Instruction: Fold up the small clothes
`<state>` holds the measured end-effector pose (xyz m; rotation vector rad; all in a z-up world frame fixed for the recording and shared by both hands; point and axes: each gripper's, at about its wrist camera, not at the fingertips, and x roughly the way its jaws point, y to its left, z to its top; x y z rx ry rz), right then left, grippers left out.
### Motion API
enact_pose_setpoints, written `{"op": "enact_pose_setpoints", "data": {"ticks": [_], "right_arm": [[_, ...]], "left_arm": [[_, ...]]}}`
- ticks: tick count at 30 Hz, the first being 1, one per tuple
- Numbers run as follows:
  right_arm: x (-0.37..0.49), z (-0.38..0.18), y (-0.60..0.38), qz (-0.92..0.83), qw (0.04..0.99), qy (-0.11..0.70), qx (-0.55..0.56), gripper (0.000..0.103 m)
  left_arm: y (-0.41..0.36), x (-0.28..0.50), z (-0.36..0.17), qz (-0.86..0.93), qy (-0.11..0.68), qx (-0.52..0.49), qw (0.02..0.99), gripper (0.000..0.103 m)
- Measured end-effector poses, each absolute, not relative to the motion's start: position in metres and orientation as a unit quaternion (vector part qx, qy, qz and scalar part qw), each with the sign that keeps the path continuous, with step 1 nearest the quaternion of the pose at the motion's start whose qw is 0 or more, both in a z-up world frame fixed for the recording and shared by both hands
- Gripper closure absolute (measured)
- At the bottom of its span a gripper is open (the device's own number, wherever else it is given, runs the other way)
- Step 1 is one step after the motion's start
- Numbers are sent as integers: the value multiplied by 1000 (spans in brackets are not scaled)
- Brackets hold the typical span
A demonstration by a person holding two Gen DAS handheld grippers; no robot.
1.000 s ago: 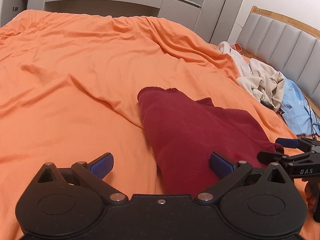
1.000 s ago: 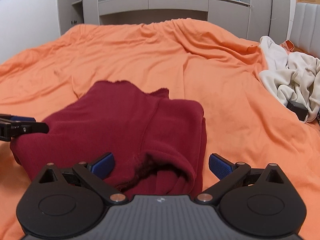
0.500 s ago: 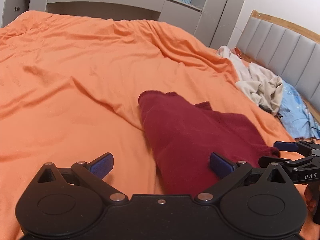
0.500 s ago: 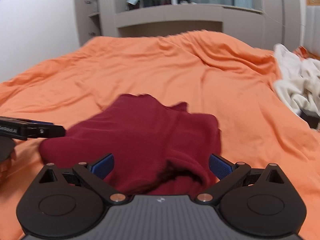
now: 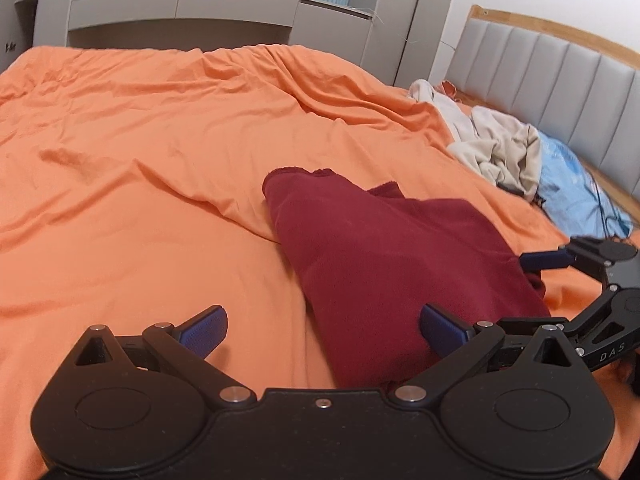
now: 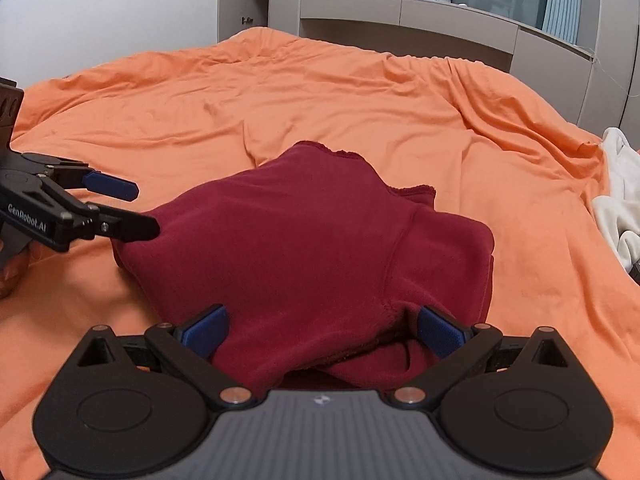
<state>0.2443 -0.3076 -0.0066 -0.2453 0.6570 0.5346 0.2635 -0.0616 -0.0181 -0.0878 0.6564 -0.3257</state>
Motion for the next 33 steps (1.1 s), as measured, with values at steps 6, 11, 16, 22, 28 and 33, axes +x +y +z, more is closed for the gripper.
{"op": "enact_pose_setpoints", "data": {"ticks": [6, 11, 16, 22, 28, 33], "right_arm": [[249, 1, -329, 268, 910, 310, -66, 0], [262, 6, -361, 195, 934, 301, -6, 0], [284, -4, -392, 124, 935, 319, 89, 0], [306, -23, -404, 108, 925, 331, 151, 0], [316, -33, -396, 110, 922, 335, 161, 0], [320, -40, -394, 110, 918, 339, 172, 0]], "left_arm": [[-67, 262, -21, -156, 317, -26, 935, 0], [-63, 264, -24, -160, 323, -43, 932, 0], [-62, 265, -23, -161, 324, -47, 931, 0], [-56, 272, -14, -170, 329, -68, 926, 0], [-47, 298, 0, -193, 349, -97, 912, 1], [-47, 325, -10, -214, 369, -81, 901, 1]]}}
